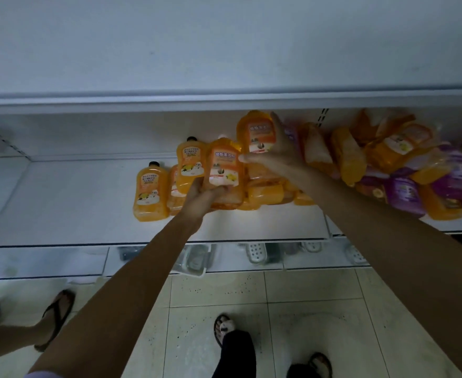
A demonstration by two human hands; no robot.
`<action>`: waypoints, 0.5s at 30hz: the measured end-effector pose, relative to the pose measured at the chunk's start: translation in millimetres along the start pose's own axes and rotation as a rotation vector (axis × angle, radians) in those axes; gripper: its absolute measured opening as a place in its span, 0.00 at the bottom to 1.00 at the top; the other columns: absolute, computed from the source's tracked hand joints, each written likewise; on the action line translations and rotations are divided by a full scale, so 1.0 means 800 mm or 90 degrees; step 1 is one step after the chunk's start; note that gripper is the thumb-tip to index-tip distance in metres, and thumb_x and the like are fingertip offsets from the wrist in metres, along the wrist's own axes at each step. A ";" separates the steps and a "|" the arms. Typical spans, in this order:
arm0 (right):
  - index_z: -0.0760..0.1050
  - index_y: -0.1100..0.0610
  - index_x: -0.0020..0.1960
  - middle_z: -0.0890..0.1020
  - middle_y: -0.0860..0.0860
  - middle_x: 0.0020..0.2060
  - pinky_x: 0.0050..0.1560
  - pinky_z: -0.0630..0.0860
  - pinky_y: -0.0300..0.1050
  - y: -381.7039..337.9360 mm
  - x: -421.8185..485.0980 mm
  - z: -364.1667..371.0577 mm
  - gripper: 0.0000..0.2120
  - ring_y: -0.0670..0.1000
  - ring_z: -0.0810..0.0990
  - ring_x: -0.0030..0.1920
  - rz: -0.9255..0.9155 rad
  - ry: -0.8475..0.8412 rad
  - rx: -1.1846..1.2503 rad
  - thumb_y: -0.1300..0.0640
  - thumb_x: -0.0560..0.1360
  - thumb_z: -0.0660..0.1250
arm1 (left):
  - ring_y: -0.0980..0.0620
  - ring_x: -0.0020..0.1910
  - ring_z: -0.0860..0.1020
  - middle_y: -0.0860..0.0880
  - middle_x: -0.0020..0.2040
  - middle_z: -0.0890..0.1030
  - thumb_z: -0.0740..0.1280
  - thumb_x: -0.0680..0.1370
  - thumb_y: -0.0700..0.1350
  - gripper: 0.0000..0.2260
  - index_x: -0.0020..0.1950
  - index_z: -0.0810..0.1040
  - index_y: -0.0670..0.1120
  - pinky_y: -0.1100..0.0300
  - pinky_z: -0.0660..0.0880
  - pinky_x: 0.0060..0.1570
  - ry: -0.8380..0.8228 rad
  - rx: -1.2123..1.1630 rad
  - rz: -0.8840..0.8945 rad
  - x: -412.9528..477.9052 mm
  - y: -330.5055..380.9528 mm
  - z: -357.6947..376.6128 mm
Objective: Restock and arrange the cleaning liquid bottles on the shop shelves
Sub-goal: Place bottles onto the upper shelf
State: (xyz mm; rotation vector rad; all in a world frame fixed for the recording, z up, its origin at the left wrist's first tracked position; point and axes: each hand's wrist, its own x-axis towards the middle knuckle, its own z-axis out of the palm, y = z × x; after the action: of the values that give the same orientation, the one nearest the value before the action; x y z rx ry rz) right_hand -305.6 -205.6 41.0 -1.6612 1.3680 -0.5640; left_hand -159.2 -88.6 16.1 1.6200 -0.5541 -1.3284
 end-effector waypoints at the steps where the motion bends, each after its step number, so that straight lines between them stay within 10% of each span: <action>1: 0.48 0.47 0.77 0.67 0.49 0.69 0.62 0.67 0.42 -0.001 -0.010 -0.008 0.53 0.49 0.68 0.66 -0.011 0.024 0.014 0.51 0.63 0.79 | 0.45 0.57 0.76 0.47 0.59 0.76 0.71 0.72 0.39 0.28 0.69 0.64 0.48 0.56 0.76 0.44 0.000 -0.004 0.019 -0.003 0.000 -0.001; 5: 0.48 0.49 0.77 0.66 0.44 0.65 0.55 0.60 0.27 0.010 -0.060 -0.043 0.53 0.42 0.65 0.65 -0.064 0.073 0.027 0.53 0.63 0.79 | 0.52 0.48 0.79 0.50 0.53 0.78 0.68 0.74 0.38 0.24 0.68 0.66 0.51 0.62 0.76 0.37 0.011 -0.008 0.099 -0.043 0.014 0.013; 11: 0.63 0.41 0.66 0.76 0.44 0.54 0.54 0.74 0.35 0.057 -0.157 -0.139 0.41 0.42 0.77 0.53 -0.137 0.112 0.026 0.45 0.59 0.80 | 0.46 0.55 0.79 0.48 0.54 0.78 0.70 0.74 0.42 0.22 0.65 0.68 0.49 0.50 0.77 0.55 -0.007 0.074 0.194 -0.134 0.005 0.088; 15: 0.57 0.46 0.73 0.74 0.45 0.57 0.52 0.70 0.36 0.103 -0.241 -0.227 0.48 0.47 0.75 0.56 -0.149 0.144 0.001 0.53 0.62 0.80 | 0.54 0.50 0.78 0.53 0.52 0.77 0.73 0.71 0.47 0.27 0.67 0.67 0.49 0.65 0.77 0.43 -0.043 0.160 0.273 -0.210 0.000 0.170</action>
State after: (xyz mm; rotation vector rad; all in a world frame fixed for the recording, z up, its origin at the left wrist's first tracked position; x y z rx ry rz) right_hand -549.1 -86.6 98.6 -1.8120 1.3369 -0.9105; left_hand -337.7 -4.4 104.2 1.5434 -1.0793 -1.0236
